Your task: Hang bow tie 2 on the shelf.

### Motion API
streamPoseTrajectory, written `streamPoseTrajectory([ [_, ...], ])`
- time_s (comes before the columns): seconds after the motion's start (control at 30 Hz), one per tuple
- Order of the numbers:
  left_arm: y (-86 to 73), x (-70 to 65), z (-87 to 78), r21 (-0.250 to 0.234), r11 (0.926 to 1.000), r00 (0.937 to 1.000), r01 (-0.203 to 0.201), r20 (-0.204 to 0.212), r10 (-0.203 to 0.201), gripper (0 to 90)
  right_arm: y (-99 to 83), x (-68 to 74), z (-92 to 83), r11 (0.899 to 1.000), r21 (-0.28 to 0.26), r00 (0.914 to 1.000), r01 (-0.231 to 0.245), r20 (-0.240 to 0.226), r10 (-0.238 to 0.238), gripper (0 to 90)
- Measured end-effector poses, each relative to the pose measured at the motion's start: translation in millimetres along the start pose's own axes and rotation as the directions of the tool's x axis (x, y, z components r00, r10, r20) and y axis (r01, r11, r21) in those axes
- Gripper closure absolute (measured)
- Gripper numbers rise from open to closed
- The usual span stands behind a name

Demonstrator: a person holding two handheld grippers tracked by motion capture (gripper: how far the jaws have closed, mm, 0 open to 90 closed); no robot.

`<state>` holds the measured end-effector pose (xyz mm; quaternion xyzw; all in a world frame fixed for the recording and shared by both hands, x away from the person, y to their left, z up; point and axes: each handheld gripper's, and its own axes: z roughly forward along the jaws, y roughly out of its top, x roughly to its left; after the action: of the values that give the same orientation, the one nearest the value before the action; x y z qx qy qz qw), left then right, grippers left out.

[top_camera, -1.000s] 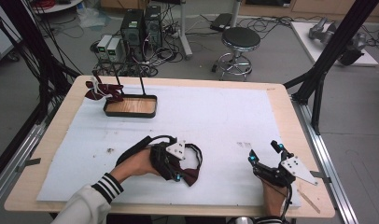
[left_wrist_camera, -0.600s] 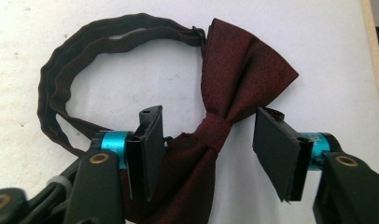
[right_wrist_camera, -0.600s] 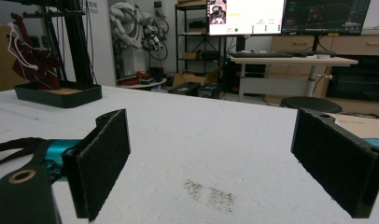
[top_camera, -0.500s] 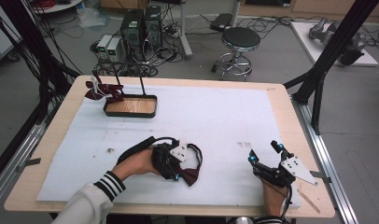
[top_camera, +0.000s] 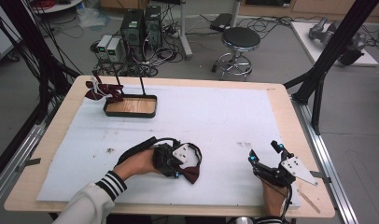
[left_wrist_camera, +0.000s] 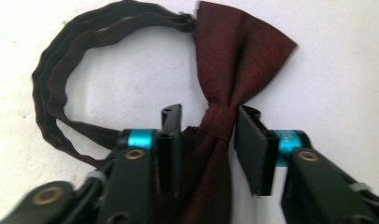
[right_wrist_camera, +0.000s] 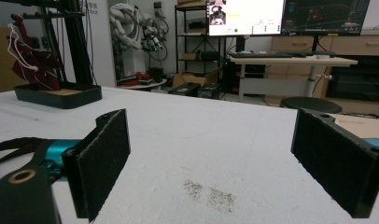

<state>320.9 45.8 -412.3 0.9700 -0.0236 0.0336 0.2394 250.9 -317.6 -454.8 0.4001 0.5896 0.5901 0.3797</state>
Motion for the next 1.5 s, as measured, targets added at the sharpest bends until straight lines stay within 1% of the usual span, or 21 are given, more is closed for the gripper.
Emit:
streamPoseTrajectory([
  [0.17,2.1,-1.9,1.6,0.011,0.9999,0.9999,0.01,-0.007,-0.01,71.6,0.1,0.1,0.0,1.0,0.0,1.0,-0.001,0.001,0.001,10.9],
  [0.27,2.8,-1.8,1.2,0.019,0.9998,0.9999,0.009,-0.013,-0.009,74.8,0.1,-0.1,0.2,1.0,-0.002,1.0,0.005,0.0,-0.005,10.9],
  [0.3,3.0,-1.9,1.3,0.016,0.9998,0.9998,0.015,-0.015,-0.015,75.1,0.0,0.0,0.1,1.0,-0.001,1.0,0.003,0.002,-0.003,11.0],
  [0.33,3.2,-1.6,0.6,0.023,0.9996,0.9998,0.016,-0.011,-0.015,75.3,0.0,0.1,0.0,1.0,-0.001,1.0,0.001,0.001,-0.001,10.9],
  [0.37,2.9,-2.1,1.1,0.015,0.9997,0.9997,0.017,-0.018,-0.017,75.4,0.1,0.1,-0.1,1.0,0.0,1.0,0.0,0.0,0.0,10.9],
  [0.47,2.7,-2.3,0.7,0.016,0.9997,0.9997,0.017,-0.02,-0.017,75.6,0.1,0.0,-0.1,1.0,-0.001,1.0,-0.002,-0.001,0.002,10.9],
  [0.5,1.8,-3.2,1.1,0.003,0.9996,0.9994,0.028,-0.022,-0.028,75.6,-0.1,0.0,-0.1,1.0,-0.001,1.0,0.0,-0.001,0.0,10.9],
  [0.83,0.6,-4.3,-1.3,-0.003,0.9997,0.9992,0.023,-0.031,-0.023,76.1,0.0,0.1,0.1,1.0,-0.001,1.0,0.002,0.002,-0.002,10.9],
  [0.9,-2.3,-5.6,-3.4,-0.028,0.999,0.9981,0.035,-0.049,-0.037,76.2,0.0,0.1,0.0,1.0,-0.001,1.0,0.0,0.001,0.0,10.9],
  [0.97,-4.0,-5.3,-6.4,-0.041,0.9986,0.9973,0.035,-0.063,-0.038,76.2,0.0,0.1,0.1,1.0,-0.001,1.0,0.001,0.001,-0.001,10.9],
  [1.03,-5.6,-5.4,-9.6,-0.063,0.997,0.996,0.044,-0.076,-0.048,76.1,-0.1,0.0,0.1,1.0,-0.001,1.0,0.002,0.002,-0.002,10.9],
  [1.07,-5.6,-5.4,-9.6,-0.063,0.997,0.996,0.044,-0.076,-0.048,76.2,0.0,0.0,0.1,1.0,-0.001,1.0,0.003,0.002,-0.003,10.9],
  [1.13,-7.5,-5.4,-14.7,-0.093,0.9944,0.993,0.052,-0.101,-0.061,76.2,-0.1,0.0,0.1,1.0,0.0,1.0,0.004,0.002,-0.004,10.9],
  [1.17,-7.5,-5.4,-14.7,-0.093,0.9944,0.993,0.052,-0.101,-0.061,76.2,0.0,0.0,0.1,1.0,-0.001,1.0,0.004,0.002,-0.004,10.9],
  [1.2,-8.6,-4.8,-18.9,-0.113,0.992,0.9904,0.057,-0.119,-0.07,76.2,0.1,-0.2,0.2,1.0,-0.001,1.0,0.008,-0.001,-0.008,10.9],
  [1.23,-8.6,-4.8,-18.9,-0.113,0.992,0.9904,0.057,-0.119,-0.07,76.2,0.1,-0.2,0.2,1.0,-0.001,1.0,0.008,-0.001,-0.008,10.9],
  [1.27,-10.0,-3.9,-23.8,-0.135,0.9893,0.9871,0.055,-0.142,-0.074,76.2,0.0,-0.1,0.2,1.0,0.0,1.0,0.008,0.0,-0.008,11.0],
  [1.3,-10.0,-3.9,-23.8,-0.135,0.9893,0.9871,0.055,-0.142,-0.074,76.2,0.1,-0.2,0.3,1.0,-0.001,1.0,0.009,0.0,-0.009,10.9],
  [1.33,-11.4,-3.6,-28.1,-0.165,0.9842,0.9828,0.063,-0.162,-0.09,76.2,0.0,0.1,0.1,1.0,0.0,1.0,0.004,0.002,-0.004,10.9],
  [1.47,-14.3,-2.0,-37.6,-0.201,0.9771,0.9741,0.069,-0.198,-0.11,76.2,0.0,0.2,0.0,1.0,0.002,1.0,0.005,-0.001,-0.005,10.9],
  [1.5,-15.3,-1.6,-39.4,-0.215,0.9739,0.9719,0.072,-0.204,-0.117,76.2,0.1,0.1,0.2,1.0,-0.001,1.0,0.006,0.001,-0.006,10.9],
])
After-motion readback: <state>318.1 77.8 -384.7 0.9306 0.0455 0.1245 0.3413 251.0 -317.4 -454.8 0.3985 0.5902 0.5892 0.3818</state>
